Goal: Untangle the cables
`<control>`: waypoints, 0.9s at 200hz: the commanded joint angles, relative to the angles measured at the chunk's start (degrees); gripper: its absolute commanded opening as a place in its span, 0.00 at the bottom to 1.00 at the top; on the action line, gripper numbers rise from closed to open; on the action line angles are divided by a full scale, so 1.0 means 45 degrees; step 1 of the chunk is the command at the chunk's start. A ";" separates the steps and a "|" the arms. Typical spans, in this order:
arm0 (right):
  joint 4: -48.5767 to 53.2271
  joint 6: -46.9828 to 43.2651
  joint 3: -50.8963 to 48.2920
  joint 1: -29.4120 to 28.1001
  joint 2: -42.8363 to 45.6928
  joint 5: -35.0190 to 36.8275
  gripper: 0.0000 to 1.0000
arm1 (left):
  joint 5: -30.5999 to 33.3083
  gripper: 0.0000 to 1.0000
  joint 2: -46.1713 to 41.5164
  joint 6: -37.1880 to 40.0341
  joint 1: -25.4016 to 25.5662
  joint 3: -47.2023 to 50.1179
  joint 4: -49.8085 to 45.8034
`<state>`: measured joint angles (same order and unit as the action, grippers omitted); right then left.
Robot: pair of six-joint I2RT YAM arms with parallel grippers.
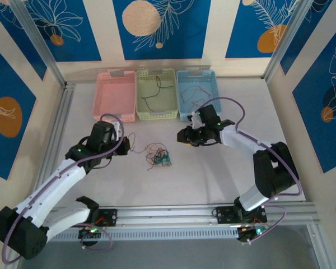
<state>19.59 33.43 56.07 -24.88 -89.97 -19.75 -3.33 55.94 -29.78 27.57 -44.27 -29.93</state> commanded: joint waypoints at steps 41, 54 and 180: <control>0.0001 -0.0376 0.0758 -0.0935 -0.1612 -0.0502 0.42 | -0.0216 0.00 -0.1378 -0.0806 -0.0190 0.1865 0.0241; -0.0151 -0.0488 0.0870 -0.1174 -0.1817 -0.0683 0.42 | -0.0054 0.00 -0.1545 -0.0827 -0.0200 0.1997 0.0057; 0.0951 -0.2944 0.2473 -0.3603 -0.2501 0.1547 0.54 | -0.0139 0.00 -0.1846 -0.0971 -0.0217 0.1908 -0.0204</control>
<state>20.64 23.73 64.82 -40.03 -99.22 -15.25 -3.97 48.10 -34.15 27.09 -35.22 -29.58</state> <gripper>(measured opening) 0.542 0.065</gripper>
